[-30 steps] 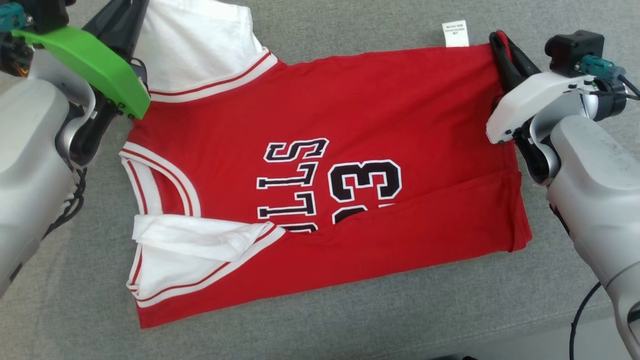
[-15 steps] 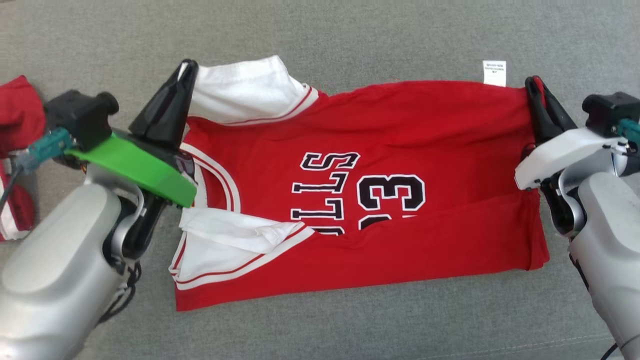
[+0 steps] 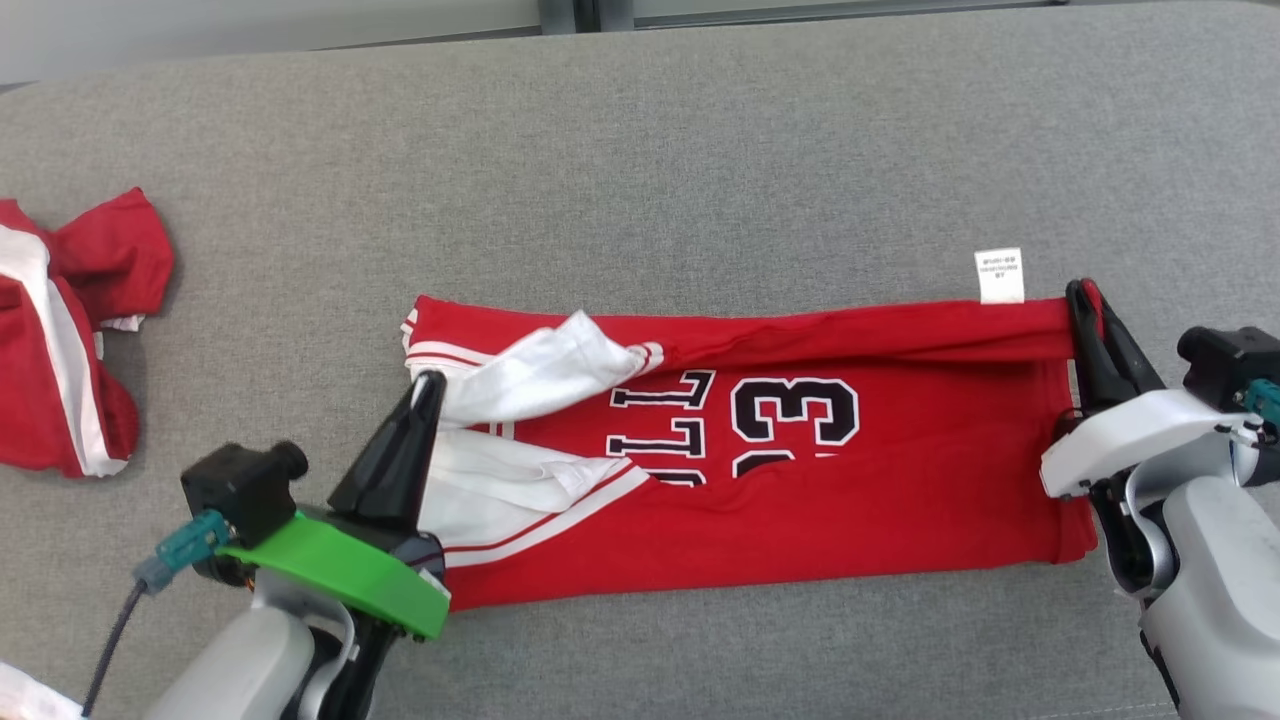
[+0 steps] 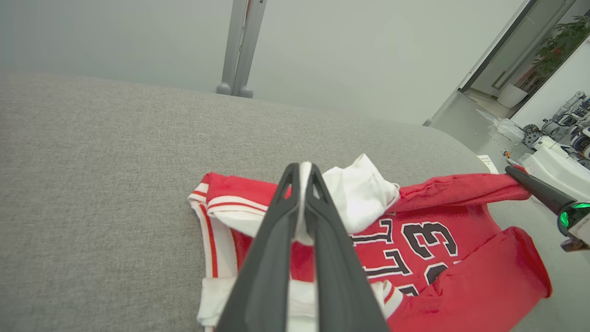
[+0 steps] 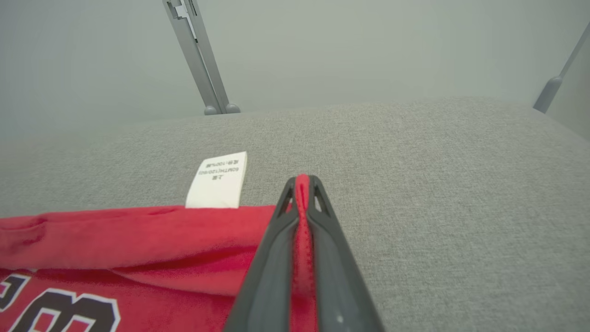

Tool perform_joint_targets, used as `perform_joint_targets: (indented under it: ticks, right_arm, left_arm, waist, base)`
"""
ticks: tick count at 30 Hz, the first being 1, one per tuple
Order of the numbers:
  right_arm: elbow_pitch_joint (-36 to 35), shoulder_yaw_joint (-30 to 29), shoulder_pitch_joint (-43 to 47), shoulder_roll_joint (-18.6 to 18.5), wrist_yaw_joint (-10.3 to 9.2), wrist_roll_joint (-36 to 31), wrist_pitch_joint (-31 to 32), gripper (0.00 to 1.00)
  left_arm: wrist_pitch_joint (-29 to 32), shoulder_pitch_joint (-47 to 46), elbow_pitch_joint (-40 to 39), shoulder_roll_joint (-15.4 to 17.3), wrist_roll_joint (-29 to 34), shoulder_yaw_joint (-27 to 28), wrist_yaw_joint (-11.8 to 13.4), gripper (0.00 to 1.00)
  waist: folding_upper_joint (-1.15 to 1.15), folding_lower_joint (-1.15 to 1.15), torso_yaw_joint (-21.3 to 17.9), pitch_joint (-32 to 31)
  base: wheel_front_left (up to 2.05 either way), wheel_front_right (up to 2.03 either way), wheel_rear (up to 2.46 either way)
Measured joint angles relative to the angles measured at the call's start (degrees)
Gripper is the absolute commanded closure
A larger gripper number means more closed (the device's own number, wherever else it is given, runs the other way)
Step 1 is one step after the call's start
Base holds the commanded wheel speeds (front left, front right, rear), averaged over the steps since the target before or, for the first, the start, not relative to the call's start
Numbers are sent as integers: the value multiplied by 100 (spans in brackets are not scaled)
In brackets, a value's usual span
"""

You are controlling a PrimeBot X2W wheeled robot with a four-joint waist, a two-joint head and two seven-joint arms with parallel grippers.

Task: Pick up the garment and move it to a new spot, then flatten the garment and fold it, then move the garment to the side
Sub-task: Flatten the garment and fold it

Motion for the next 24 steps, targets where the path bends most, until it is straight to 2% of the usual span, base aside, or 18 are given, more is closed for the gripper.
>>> perform_joint_targets:
  ticks: [2, 3, 4, 5, 6, 15, 20, 24]
  right_arm:
    - [-76, -40, 180, 30, 0, 18, 0, 100]
    - [-105, -55, 269, 45, 0, 31, 0, 86]
    - [-151, -70, 353, 53, 0, 58, 0, 56]
    - [-188, -81, 408, 57, 0, 81, 0, 2]
    - [-246, -99, 465, 64, 0, 101, 0, 0]
    - [-643, -276, 845, 90, 0, 283, 0, 0]
    - [-328, -272, 890, 63, 0, 343, 0, 0]
    - [35, -200, 859, 114, 0, 410, 1, 0]
  left_arm:
    - [0, 243, -7, -111, 44, 62, -16, 100]
    - [0, 337, -4, -164, 49, 101, -18, 100]
    - [0, 413, 9, -208, 80, 134, -26, 84]
    - [0, 469, 21, -245, 134, 170, -27, 51]
    - [0, 529, 46, -288, 197, 231, -21, 0]
    - [-1, 915, 90, -678, 747, 1168, 2, 0]
    - [-1, 976, 21, -950, 1684, 1847, -51, 0]
    - [0, 1095, 0, -1346, 2331, 2444, -208, 0]
  waist:
    - [0, 0, 2, -62]
    - [0, 0, 2, -95]
    - [0, 0, 3, -126]
    - [0, 0, 5, -148]
    - [0, 0, 7, -172]
    - [0, 0, -31, -293]
    - [0, 0, -26, -302]
    - [0, 0, 2, -285]
  base:
    - [0, 0, 0]
    - [0, 0, 0]
    - [0, 0, 0]
    - [0, 0, 0]
    - [0, 0, 0]
    - [0, 0, 0]
    - [0, 0, 0]
    - [0, 0, 0]
